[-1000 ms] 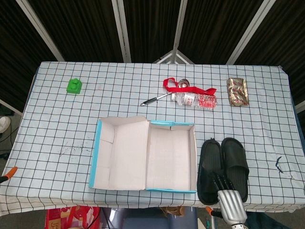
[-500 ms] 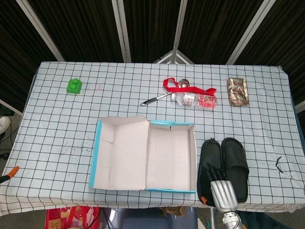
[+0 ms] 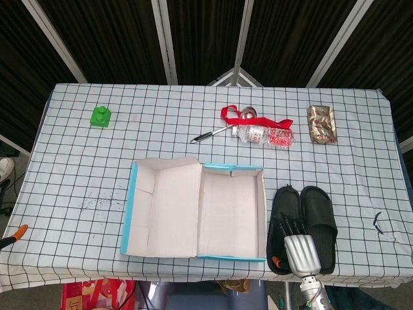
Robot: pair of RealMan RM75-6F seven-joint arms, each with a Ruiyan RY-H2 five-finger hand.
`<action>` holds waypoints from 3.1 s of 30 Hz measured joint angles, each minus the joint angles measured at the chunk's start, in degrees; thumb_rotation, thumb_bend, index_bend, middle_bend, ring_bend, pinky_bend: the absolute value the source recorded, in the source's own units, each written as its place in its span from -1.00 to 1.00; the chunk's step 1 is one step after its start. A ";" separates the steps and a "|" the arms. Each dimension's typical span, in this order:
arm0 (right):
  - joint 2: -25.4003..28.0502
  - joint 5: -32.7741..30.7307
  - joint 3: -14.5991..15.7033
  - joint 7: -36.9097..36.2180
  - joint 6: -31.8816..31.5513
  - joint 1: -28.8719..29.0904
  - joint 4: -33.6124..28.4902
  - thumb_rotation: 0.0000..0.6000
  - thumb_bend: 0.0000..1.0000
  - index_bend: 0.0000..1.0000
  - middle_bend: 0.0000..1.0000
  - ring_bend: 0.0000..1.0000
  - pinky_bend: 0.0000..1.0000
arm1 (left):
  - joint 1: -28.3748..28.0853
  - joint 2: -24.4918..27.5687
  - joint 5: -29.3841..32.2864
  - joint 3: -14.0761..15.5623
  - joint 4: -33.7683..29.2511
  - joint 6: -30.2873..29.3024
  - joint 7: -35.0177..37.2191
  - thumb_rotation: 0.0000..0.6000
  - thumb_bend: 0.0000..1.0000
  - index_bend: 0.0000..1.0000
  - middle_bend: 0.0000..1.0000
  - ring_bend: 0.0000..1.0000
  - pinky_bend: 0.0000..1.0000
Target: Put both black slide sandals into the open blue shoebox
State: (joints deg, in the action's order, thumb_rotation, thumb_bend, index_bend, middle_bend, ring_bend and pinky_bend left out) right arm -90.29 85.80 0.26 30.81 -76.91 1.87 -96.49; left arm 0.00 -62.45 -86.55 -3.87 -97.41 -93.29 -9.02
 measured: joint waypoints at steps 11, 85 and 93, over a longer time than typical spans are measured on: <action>1.41 -1.52 0.27 -0.32 0.85 0.98 -0.68 1.00 -0.67 -0.75 -0.86 -0.78 -0.74 | -0.05 -0.61 -0.50 0.40 -0.38 0.20 -1.67 1.00 -0.85 -0.84 -1.00 -1.00 -0.80; 9.73 -4.41 -2.28 1.50 0.52 6.75 -7.86 1.00 -0.47 0.02 -0.10 -0.65 -0.92 | 0.12 -0.41 -0.38 0.47 -0.77 0.34 -1.69 1.00 -0.85 -0.82 -1.00 -1.00 -0.80; 14.59 -6.86 -6.49 4.36 0.28 8.85 -13.74 1.00 -0.47 0.03 -0.10 -0.65 -0.92 | 0.20 -0.33 -0.20 0.23 -0.63 0.05 -1.25 1.00 -0.85 -0.82 -1.00 -1.00 -0.80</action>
State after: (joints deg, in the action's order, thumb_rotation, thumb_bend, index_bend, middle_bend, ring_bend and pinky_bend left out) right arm -75.70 78.94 -6.23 35.17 -76.62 10.72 -110.24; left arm 0.20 -62.78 -86.75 -3.65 -98.04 -93.24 -10.27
